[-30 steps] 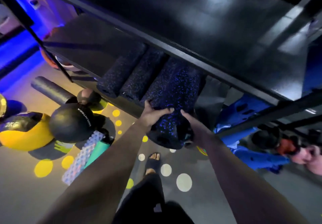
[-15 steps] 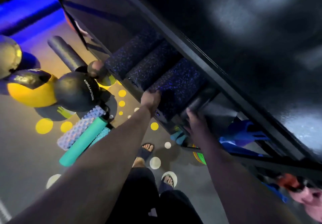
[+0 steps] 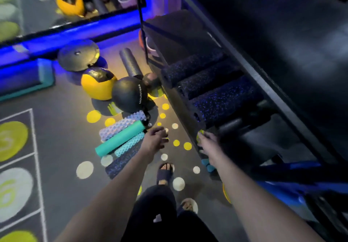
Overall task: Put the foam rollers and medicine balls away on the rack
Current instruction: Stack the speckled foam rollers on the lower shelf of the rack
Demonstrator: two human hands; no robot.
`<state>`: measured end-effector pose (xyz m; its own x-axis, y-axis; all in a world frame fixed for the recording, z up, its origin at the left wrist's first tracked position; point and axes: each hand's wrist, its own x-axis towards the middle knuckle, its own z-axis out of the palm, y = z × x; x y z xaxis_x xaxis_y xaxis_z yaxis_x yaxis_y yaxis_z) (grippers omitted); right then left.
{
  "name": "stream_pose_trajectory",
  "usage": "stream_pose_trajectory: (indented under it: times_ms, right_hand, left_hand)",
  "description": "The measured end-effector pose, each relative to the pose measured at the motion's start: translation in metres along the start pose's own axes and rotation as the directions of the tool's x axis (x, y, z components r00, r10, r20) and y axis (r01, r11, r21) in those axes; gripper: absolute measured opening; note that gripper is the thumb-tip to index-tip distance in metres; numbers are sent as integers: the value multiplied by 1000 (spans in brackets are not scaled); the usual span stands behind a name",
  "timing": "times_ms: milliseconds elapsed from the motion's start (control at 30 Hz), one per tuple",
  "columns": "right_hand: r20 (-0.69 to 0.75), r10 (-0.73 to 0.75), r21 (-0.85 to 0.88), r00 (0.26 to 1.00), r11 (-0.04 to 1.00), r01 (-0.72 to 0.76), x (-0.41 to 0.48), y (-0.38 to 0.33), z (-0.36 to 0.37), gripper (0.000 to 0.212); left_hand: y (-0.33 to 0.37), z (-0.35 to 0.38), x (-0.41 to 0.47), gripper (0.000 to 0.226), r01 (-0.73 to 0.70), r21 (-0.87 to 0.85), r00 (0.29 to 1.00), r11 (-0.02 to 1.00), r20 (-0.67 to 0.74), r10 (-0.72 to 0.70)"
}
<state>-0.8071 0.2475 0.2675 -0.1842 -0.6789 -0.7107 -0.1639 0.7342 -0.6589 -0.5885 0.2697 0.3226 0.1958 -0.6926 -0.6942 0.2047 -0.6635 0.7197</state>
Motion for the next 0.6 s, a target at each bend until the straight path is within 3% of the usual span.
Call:
stream_pose_trajectory:
  times_ms: [100, 233, 333, 467, 600]
  right_hand:
    - [108, -31, -40, 994, 999, 36, -60, -25, 43, 27]
    - [250, -42, -109, 967, 991, 71, -88, -23, 92, 28]
    - [273, -17, -148, 962, 987, 60, -94, -17, 118, 9]
    - [261, 17, -191, 965, 981, 34, -95, 1, 163, 18]
    - [153, 102, -221, 983, 973, -66, -83, 30, 231, 22]
  left_hand:
    - [-6, -54, -26, 15, 17, 14, 996, 1000, -92, -15]
    - [-13, -114, -31, 22, -17, 91, 982, 996, -186, 34]
    - [-18, -143, -28, 22, 2, 97, 982, 995, -186, 16]
    - [-30, -182, -17, 17, 60, 151, 992, 987, -115, -42]
    - [-49, -239, 19, 18, 107, 219, 993, 970, -81, -91]
